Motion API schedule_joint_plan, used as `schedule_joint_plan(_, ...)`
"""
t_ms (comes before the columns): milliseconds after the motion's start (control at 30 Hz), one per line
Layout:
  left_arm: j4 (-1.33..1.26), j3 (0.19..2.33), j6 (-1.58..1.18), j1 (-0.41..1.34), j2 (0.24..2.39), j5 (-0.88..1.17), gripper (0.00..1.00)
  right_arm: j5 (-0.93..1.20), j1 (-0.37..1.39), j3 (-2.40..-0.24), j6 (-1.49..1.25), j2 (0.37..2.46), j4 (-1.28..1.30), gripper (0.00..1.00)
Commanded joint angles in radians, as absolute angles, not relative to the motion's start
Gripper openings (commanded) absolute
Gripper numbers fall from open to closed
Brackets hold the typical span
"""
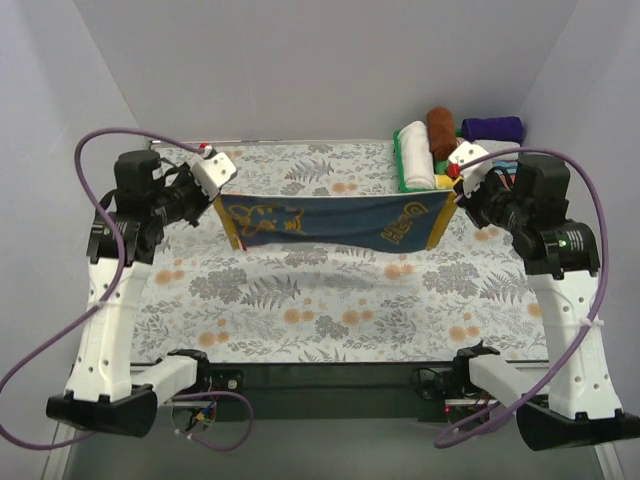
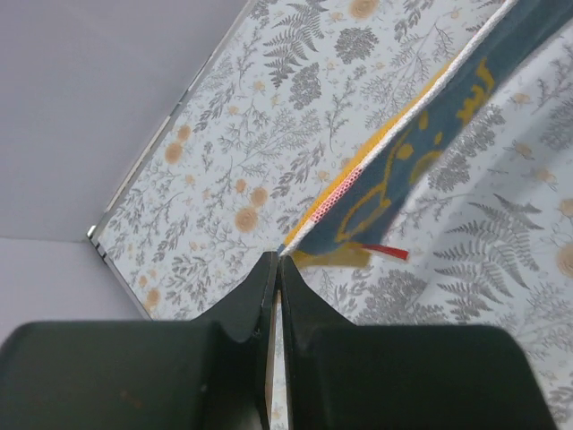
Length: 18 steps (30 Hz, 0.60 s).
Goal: Roll the towels
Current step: Flatten the towel
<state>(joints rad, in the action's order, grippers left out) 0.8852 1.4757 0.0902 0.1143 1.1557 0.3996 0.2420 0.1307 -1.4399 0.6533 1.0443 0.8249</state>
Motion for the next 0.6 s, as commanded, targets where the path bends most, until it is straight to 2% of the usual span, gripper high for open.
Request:
schedule_joint_plan(0, 1.009, 1.442, 0.104, 0.109, 1.048, 0.408, 0.0, 0.301, 0.127, -1.411, 0.722, 0.979, 0.916, 0.01)
schedule_joint_plan(200, 1.059, 1.353, 0.123, 0.109, 1.022, 0.376, 0.0, 0.331, 0.127, -1.335, 0.768, 1.032, 0.922, 0.01)
schedule_joint_plan(433, 0.882, 1.194, 0.117, 0.109, 1.224, 0.348, 0.0, 0.364, 0.159, -1.259, 0.727, 1.304, 0.775, 0.01)
schedule_joint_plan(567, 0.671, 1.128, 0.106, 0.106, 1.368, 0.357, 0.0, 0.345, 0.161, -1.249, 0.7, 1.487, 0.611, 0.01)
